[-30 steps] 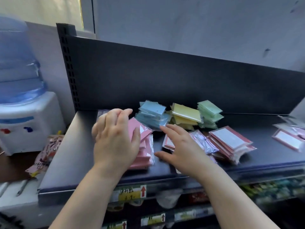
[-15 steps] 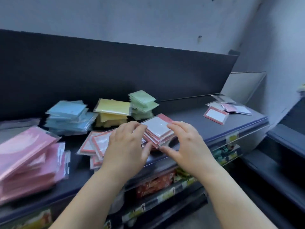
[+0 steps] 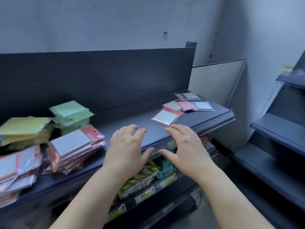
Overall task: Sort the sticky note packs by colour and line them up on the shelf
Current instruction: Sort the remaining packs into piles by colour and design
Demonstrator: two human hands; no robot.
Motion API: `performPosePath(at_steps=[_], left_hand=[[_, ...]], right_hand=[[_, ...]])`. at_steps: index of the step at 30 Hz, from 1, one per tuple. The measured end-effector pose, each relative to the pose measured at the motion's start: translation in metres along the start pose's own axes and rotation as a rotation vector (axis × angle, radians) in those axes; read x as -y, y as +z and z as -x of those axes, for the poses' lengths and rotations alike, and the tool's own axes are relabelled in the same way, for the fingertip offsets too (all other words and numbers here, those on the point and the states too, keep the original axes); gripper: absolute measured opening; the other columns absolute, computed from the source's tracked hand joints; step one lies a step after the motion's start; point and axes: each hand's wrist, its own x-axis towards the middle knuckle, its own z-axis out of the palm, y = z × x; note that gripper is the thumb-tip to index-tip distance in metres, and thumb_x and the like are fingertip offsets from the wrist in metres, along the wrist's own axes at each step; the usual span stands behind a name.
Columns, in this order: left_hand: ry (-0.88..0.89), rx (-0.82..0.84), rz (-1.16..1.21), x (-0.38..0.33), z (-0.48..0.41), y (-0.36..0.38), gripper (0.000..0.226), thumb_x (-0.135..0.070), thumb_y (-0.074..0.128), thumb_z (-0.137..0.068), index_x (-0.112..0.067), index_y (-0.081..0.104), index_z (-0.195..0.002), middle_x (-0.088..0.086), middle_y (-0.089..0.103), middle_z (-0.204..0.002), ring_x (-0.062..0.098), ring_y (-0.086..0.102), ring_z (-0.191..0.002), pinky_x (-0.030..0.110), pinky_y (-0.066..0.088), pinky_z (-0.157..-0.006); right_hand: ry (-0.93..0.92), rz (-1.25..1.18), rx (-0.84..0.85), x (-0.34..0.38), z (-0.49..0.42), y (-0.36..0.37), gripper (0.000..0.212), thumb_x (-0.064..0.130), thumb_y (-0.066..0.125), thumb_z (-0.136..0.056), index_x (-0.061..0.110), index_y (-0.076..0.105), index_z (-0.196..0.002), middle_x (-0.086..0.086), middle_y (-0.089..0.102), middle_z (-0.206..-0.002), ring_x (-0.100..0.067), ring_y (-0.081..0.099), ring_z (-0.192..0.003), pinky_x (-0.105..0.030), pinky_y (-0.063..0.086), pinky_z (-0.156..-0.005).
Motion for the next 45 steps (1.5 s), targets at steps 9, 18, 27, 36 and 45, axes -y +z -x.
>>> performPosePath(at_steps=[9, 18, 27, 36, 45], left_hand=[[-0.007, 0.16, 0.037, -0.051, -0.075, 0.038, 0.063, -0.061, 0.046, -0.09, -0.031, 0.032, -0.144, -0.007, 0.034, -0.146, 0.017, 0.03, -0.134, 0.032, 0.029, -0.108], [-0.029, 0.294, 0.081, -0.063, -0.173, 0.069, 0.066, -0.059, 0.05, -0.089, -0.03, 0.029, -0.144, -0.003, 0.032, -0.146, 0.023, 0.034, -0.131, 0.037, 0.039, -0.097], [-0.105, 0.411, 0.042, -0.056, -0.204, 0.1, 0.064, -0.061, 0.051, -0.087, -0.03, 0.031, -0.139, 0.0, 0.036, -0.137, 0.026, 0.038, -0.125, 0.038, 0.041, -0.095], [-0.275, 0.455, -0.006, -0.048, -0.203, 0.104, 0.083, -0.068, 0.056, -0.08, -0.031, 0.023, -0.146, 0.003, 0.03, -0.145, 0.026, 0.032, -0.133, 0.04, 0.039, -0.099], [-0.448, 0.431, -0.003, -0.065, -0.196, 0.103, 0.055, -0.059, 0.064, -0.074, -0.025, 0.048, -0.114, 0.0, 0.052, -0.113, 0.024, 0.044, -0.109, 0.038, 0.047, -0.084]], right_hand=[[0.104, -0.066, 0.037, -0.088, -0.011, -0.005, 0.067, 0.054, 0.056, -0.087, 0.029, 0.033, -0.145, 0.008, 0.031, -0.149, -0.009, 0.02, -0.139, -0.029, 0.013, -0.118], [0.17, 0.009, 0.092, -0.146, -0.068, 0.003, 0.065, 0.054, 0.052, -0.089, 0.03, 0.031, -0.146, 0.01, 0.028, -0.15, -0.009, 0.018, -0.14, -0.03, 0.014, -0.118], [0.209, -0.032, 0.088, -0.184, -0.141, 0.019, 0.061, 0.049, 0.055, -0.089, 0.028, 0.036, -0.143, 0.008, 0.033, -0.148, -0.011, 0.025, -0.138, -0.034, 0.024, -0.115], [0.153, -0.091, 0.119, -0.202, -0.2, 0.039, 0.055, 0.041, 0.056, -0.09, 0.024, 0.041, -0.14, 0.002, 0.037, -0.144, -0.02, 0.037, -0.131, -0.034, 0.033, -0.107], [0.072, -0.01, 0.314, -0.219, -0.217, 0.053, 0.042, 0.033, 0.054, -0.085, 0.027, 0.051, -0.127, -0.004, 0.046, -0.132, -0.032, 0.044, -0.118, -0.039, 0.044, -0.095]])
